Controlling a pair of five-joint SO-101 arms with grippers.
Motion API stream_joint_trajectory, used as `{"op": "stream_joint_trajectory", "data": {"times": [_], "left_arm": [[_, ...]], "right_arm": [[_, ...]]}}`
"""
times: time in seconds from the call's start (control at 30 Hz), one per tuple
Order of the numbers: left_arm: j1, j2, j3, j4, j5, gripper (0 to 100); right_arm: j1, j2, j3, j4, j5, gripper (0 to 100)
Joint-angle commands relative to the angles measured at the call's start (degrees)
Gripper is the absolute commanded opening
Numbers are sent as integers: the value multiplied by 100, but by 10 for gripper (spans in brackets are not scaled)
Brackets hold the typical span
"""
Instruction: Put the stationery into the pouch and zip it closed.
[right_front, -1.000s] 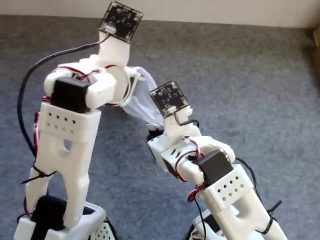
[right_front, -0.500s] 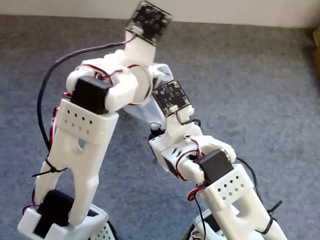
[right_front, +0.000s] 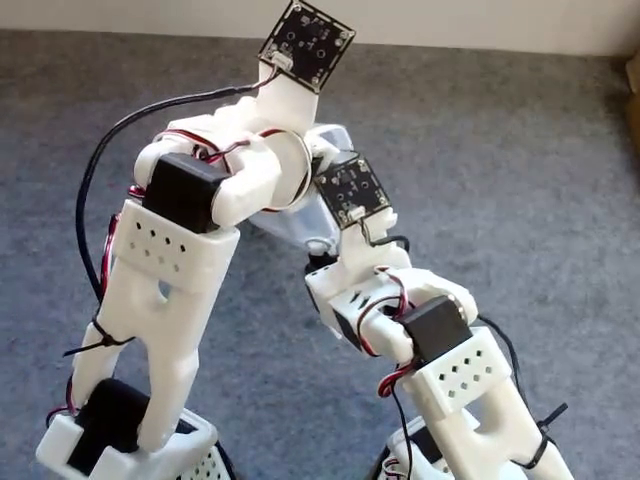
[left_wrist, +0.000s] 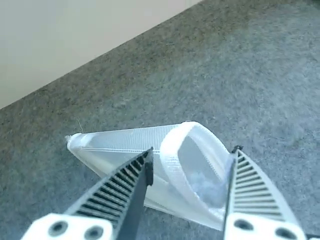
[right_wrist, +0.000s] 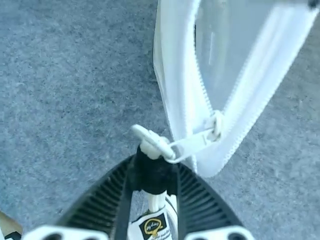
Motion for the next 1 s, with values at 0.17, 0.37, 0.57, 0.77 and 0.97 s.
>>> {"op": "stream_joint_trajectory", "data": {"times": [0.17,0.37,0.57,0.77,0.97], "left_arm": [[-629,-40,-391,-571,642,242],[-1059,-92,-444,-642,1116,243],[-1481,-145,-637,-545,1231,243],[-1446,-154,-681,378,229,242],[-1754,-567,-646,1037,-281,242]], "right_arm": [[84,-84,-338,-31,53,5],[84,-84,-338,-31,53,5],[84,-92,-374,-31,18,5],[84,-92,-1033,13,-378,5],[40,-84,-1684,4,-413,5]]}}
